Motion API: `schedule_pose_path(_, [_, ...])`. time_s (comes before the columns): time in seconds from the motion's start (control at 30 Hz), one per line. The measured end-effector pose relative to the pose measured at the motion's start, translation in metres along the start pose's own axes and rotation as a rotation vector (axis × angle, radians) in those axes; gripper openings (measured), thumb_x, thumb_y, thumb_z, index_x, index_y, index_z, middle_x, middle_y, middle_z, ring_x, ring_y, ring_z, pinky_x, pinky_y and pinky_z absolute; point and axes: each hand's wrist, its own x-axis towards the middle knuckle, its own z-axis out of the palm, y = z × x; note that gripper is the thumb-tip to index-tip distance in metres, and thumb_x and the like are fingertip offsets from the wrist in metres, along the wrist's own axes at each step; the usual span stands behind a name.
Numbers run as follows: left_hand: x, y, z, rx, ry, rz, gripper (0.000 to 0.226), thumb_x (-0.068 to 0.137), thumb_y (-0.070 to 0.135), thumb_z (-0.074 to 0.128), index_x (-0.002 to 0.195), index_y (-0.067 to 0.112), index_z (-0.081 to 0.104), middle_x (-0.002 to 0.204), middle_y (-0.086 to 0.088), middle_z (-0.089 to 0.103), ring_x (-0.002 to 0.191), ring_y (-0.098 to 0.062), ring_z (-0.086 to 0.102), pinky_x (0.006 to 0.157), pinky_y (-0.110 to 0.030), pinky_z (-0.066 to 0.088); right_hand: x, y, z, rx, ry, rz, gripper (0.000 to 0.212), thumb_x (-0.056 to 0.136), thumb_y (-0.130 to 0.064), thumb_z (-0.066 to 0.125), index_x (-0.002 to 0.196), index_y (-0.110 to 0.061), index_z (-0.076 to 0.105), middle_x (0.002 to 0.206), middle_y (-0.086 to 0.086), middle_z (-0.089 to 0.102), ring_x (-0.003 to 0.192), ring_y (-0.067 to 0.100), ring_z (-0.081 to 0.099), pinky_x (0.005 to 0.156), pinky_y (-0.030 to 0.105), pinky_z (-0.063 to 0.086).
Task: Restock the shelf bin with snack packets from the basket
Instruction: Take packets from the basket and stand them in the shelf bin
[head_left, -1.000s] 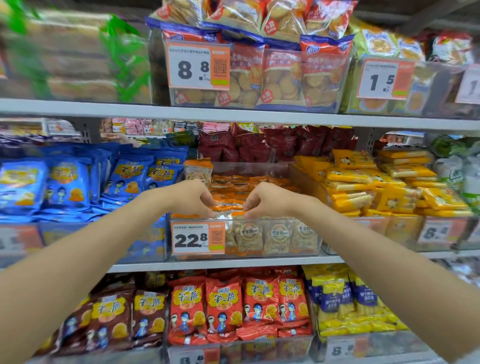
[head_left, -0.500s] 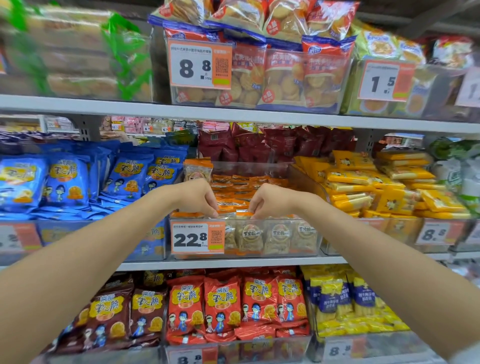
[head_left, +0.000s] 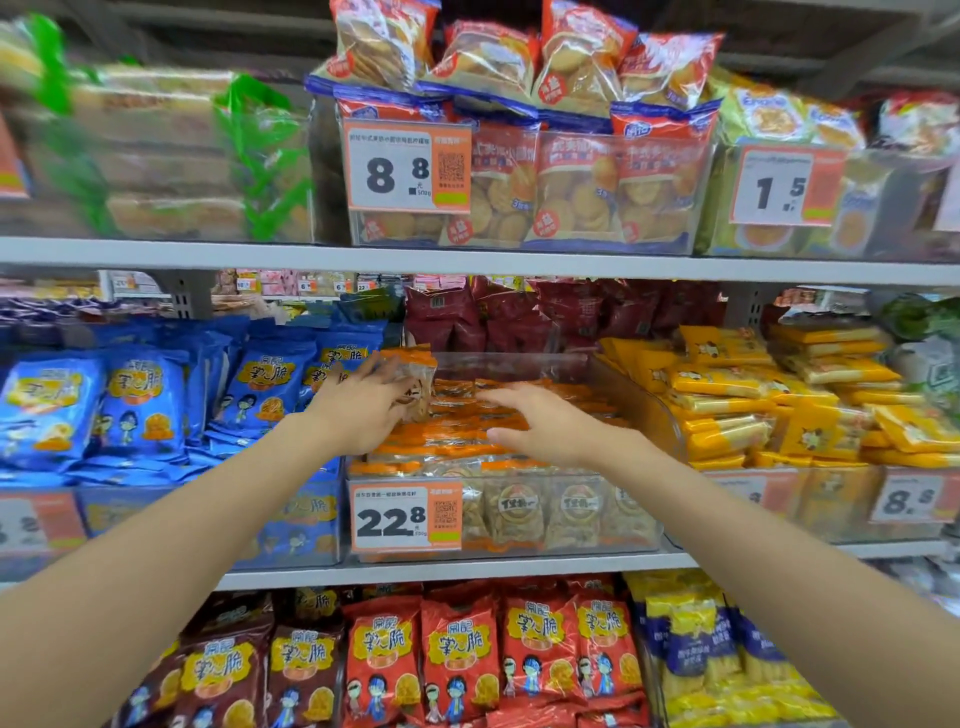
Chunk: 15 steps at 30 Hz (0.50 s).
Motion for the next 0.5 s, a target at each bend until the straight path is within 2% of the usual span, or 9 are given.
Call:
schedule_pose_path(0.1, [0.007,-0.005,0.003,-0.006,-0.053,-0.035,0.052,0.105,0.036,0.021,0.155,0.032,0.007,0.162,0.001,-0.008,0.149,-0.025,-0.010,0.117,-0.058,0.004,0.035,-0.013,0.013,-0.167,-0.080,-0.031,0.053,0.103,-0.042,0.038,0.152,-0.041,0.018,0.164,0.000,0.003,0.148,0.028,0.015,0.116,0.053,0.023])
schedule_pose_path(0.17, [0.008,-0.005,0.005,-0.002,-0.062,-0.037,0.053,0.105,0.032,0.023,0.155,0.030,0.006,0.162,0.001,-0.008,0.149,-0.025,-0.010,0.116,-0.059,0.005,0.056,-0.025,0.022,-0.182,-0.133,-0.043,0.050,0.104,-0.042,0.030,0.153,-0.042,0.015,0.164,-0.003,-0.003,0.149,0.028,0.013,0.117,0.053,0.022])
schedule_pose_path(0.37, [0.013,0.000,-0.001,0.013,-0.174,-0.076,0.058,0.103,0.021,0.028,0.155,0.024,0.003,0.163,0.001,-0.006,0.149,-0.023,-0.005,0.115,-0.059,0.003,0.085,-0.027,0.036,-0.073,-0.196,0.011,0.051,0.106,-0.033,0.024,0.155,-0.036,0.010,0.164,0.004,-0.001,0.150,0.028,0.004,0.122,0.042,0.011])
schedule_pose_path(0.5, [0.009,0.000,-0.003,-0.070,-0.137,-0.078,0.053,0.105,0.025,0.025,0.155,0.027,0.009,0.163,0.003,-0.004,0.149,-0.021,-0.006,0.115,-0.057,0.002,0.075,-0.028,0.027,0.080,-0.188,0.021,0.052,0.105,-0.038,0.031,0.154,-0.038,0.015,0.163,0.003,0.014,0.147,0.026,0.019,0.119,0.040,0.020])
